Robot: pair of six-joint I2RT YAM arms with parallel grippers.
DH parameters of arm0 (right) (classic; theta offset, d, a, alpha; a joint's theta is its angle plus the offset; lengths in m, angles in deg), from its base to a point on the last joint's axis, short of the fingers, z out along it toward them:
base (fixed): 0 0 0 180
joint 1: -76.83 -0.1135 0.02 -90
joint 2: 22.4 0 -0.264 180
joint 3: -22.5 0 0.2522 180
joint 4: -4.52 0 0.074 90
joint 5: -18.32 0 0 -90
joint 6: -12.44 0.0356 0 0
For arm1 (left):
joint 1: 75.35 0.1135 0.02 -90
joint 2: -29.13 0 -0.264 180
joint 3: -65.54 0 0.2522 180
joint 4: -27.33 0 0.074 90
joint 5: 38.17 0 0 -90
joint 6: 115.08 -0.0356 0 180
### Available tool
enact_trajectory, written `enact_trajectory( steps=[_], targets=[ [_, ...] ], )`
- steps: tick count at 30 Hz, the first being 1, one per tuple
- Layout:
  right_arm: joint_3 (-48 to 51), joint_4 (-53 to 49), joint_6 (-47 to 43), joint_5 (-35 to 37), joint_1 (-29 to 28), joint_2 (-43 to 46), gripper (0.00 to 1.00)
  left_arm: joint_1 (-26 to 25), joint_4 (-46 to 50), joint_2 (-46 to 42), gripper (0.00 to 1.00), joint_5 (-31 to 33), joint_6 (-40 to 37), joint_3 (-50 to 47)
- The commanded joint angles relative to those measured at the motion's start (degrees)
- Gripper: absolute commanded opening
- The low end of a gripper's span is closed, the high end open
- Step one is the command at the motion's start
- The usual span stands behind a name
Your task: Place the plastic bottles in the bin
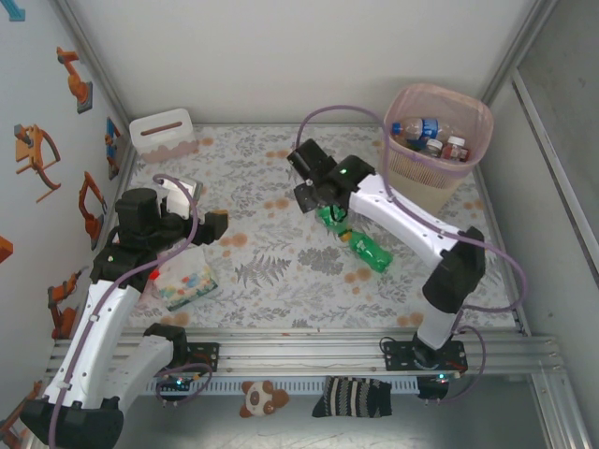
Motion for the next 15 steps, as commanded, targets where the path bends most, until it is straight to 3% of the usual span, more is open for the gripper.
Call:
enact_trajectory(
  steps=[1, 15],
  targets=[
    [-3.2, -1.6, 0.3, -1.7, 2.5, 5.2, 0.53, 0.3, -0.7, 0.1, 0.86, -0.4, -0.8, -0.2],
    [-13.3, -1.1, -3.4, -8.3, 19.6, 13.5, 0.52, 0.3, -0.8, 0.1, 0.86, -0.3, -0.9, -0.1]
  ],
)
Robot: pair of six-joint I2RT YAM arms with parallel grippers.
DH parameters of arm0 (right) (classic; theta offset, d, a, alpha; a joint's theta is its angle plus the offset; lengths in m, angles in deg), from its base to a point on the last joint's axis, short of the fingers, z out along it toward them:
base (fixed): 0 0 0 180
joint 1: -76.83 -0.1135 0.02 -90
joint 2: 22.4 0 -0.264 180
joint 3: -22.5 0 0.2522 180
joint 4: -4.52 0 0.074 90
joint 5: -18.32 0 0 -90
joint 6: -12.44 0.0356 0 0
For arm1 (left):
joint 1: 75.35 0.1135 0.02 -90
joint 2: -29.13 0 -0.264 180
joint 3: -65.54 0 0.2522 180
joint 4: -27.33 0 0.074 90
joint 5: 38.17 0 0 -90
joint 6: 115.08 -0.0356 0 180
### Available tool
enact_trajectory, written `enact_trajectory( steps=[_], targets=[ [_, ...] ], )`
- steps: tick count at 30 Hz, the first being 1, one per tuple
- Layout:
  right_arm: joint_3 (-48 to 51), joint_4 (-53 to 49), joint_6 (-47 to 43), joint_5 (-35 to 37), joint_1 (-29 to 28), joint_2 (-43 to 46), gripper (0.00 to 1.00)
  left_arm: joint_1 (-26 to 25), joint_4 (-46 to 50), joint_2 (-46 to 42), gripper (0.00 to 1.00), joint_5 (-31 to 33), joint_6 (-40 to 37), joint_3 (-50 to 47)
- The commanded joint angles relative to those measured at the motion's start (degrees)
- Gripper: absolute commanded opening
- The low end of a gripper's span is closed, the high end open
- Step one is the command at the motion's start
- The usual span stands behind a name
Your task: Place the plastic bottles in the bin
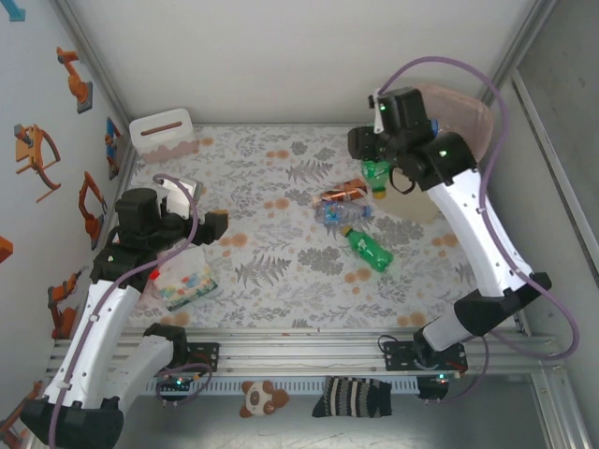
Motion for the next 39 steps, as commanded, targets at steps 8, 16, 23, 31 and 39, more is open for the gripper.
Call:
enact_trajectory(
  steps=[8, 16, 23, 31, 39],
  targets=[
    [-7.7, 6.7, 1.5, -11.7, 15.9, -0.3, 0.51, 0.3, -0.8, 0.3, 0.86, -0.2, -0.8, -0.2],
    [-9.6, 18.0, 12.1, -19.8, 28.2, -5.9, 0.5, 0.3, -0.7, 0.2, 0.86, 0.1, -0.8, -0.3],
    [-7.9, 29.1, 20.3, -19.8, 31.9, -11.0, 0.49, 0.3, -0.6, 0.7, 0.86, 0.5, -1.0, -0.1],
    [-11.0, 30.0, 26.8, -24.4, 33.8, -20.1, 0.47, 0.4, -0.6, 1.7, 0.86, 0.8, -1.2, -0.1],
    [-15.6, 25.4, 30.2, -34.6, 35.3, -28.8, 0.47, 0.4, -0.4, 2.8, 0.86, 1.0, -1.4, 0.0]
  ],
)
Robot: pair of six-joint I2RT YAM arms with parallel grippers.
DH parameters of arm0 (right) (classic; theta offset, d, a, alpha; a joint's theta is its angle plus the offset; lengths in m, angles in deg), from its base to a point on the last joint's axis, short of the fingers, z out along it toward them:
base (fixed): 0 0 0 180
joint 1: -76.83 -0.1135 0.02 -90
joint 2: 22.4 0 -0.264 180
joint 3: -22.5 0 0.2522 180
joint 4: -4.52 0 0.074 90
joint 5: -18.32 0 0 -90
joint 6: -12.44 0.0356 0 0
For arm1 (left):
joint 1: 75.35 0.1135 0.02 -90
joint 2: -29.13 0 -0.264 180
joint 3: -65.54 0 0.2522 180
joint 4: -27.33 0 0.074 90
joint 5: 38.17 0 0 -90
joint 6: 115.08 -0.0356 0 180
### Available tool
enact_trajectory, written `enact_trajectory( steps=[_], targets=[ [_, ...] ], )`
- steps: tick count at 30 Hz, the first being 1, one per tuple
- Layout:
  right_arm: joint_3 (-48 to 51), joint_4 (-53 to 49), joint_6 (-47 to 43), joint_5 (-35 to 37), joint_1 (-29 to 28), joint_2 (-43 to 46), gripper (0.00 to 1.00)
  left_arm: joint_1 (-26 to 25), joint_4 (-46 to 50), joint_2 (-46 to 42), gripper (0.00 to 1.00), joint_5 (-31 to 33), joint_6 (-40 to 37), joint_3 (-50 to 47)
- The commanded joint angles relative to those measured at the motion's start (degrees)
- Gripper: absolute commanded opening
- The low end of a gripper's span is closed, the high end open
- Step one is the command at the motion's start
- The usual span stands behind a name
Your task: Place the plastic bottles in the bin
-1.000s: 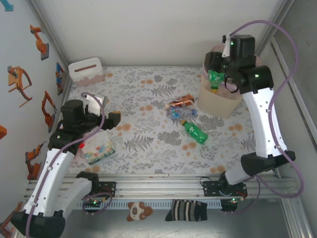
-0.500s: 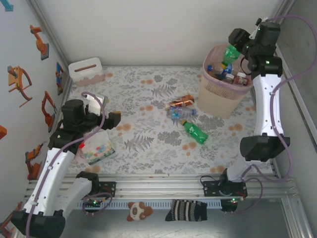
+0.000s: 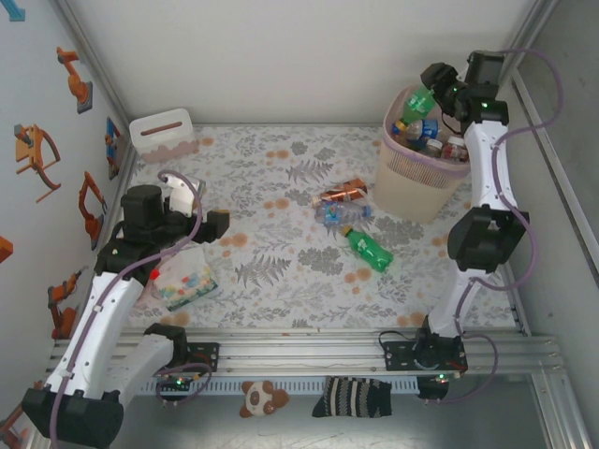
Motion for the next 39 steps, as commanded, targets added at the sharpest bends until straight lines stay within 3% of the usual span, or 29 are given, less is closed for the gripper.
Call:
enact_trajectory(
  steps=[1, 8, 12, 19, 25, 29, 35, 39],
  targets=[
    [-4.1, -2.6, 2.7, -6.2, 0.9, -2.0, 0.47, 0.4, -0.4, 0.1, 0.86, 0.4, -1.2, 0.1],
    [-6.4, -7.7, 2.4, -12.4, 1.6, -6.4, 0.48, 0.4, -0.4, 0.3, 0.86, 0.5, -1.2, 0.1],
    [-8.2, -10.7, 2.3, -13.8, 2.5, -8.2, 0.53, 0.5, -0.4, 0.5, 0.86, 0.1, -1.1, 0.2],
    [-9.7, -12.1, -0.1, -9.0, 3.1, -4.0, 0.72, 0.4, -0.4, 0.2, 0.86, 0.3, -1.2, 0.2],
    [-11.9, -17.1, -4.4, -4.0, 3.2, -1.1, 0.74, 0.5, -0.3, -0.1, 0.86, 0.2, -1.1, 0.2],
    [-11.1, -15.8, -4.5, -4.7, 3.0, 0.2, 0.65, 0.5, -0.5, -0.1, 0.86, 0.2, -1.1, 0.2],
    [-11.8, -14.7, -5.3, -9.0, 1.6, -1.3, 0.41, 0.5, -0.5, 0.1, 0.86, -0.1, -1.1, 0.2],
    [-11.5, -15.4, -7.0, -10.1, 0.8, -3.2, 0.36, 0.6, -0.5, 0.0, 0.86, 0.0, -1.1, 0.2]
  ],
)
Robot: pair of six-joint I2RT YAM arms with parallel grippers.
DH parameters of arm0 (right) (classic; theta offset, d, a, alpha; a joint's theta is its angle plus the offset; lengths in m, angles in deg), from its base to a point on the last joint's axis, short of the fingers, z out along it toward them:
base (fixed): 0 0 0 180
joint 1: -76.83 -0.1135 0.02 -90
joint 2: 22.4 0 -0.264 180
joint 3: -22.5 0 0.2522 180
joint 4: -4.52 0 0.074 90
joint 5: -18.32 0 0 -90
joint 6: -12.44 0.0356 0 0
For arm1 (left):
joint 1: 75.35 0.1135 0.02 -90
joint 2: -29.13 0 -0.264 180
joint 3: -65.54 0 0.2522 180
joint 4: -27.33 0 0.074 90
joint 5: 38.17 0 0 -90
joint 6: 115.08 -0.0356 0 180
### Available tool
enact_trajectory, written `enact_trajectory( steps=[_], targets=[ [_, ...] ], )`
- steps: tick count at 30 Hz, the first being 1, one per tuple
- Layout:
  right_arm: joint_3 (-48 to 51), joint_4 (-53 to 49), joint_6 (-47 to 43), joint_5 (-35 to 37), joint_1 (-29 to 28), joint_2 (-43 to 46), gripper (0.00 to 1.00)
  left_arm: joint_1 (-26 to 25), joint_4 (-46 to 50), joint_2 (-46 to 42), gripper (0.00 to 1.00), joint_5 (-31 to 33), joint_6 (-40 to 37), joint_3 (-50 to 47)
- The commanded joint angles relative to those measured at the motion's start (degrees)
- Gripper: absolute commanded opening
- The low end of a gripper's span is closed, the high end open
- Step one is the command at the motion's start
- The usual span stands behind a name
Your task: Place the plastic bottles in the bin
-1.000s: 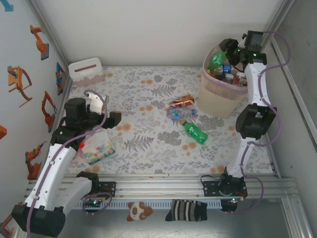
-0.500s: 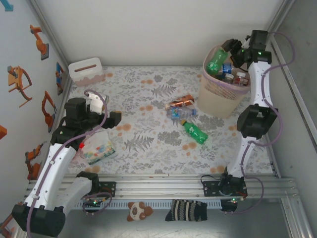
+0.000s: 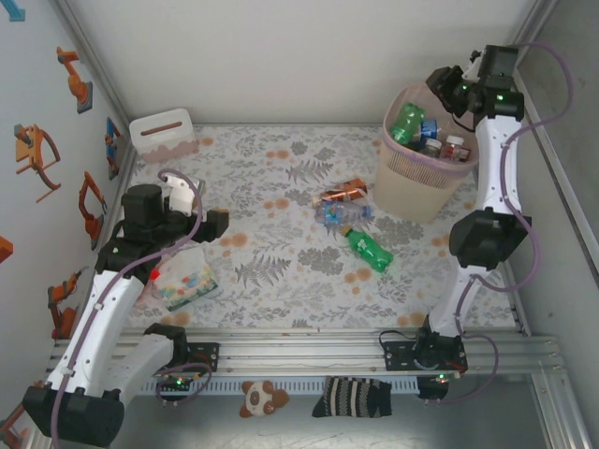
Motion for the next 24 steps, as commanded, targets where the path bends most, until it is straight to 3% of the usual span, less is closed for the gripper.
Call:
enact_trajectory(
  steps=[1, 10, 24],
  targets=[
    [-1.5, -1.0, -2.1, -3.2, -0.8, -2.6, 0.35, 0.2, -0.5, -0.4, 0.86, -0.4, -1.0, 0.2],
    [-0.7, -8.4, -9.4, -6.9, -3.4, -3.3, 0.16, 0.2, -0.5, -0.2, 0.86, -0.4, -1.1, 0.2],
    [7.5, -12.4, -16.4, 0.0, -5.5, -0.8, 0.11, 0.2, -0.5, 0.4, 0.86, -0.7, -1.0, 0.4]
  ],
)
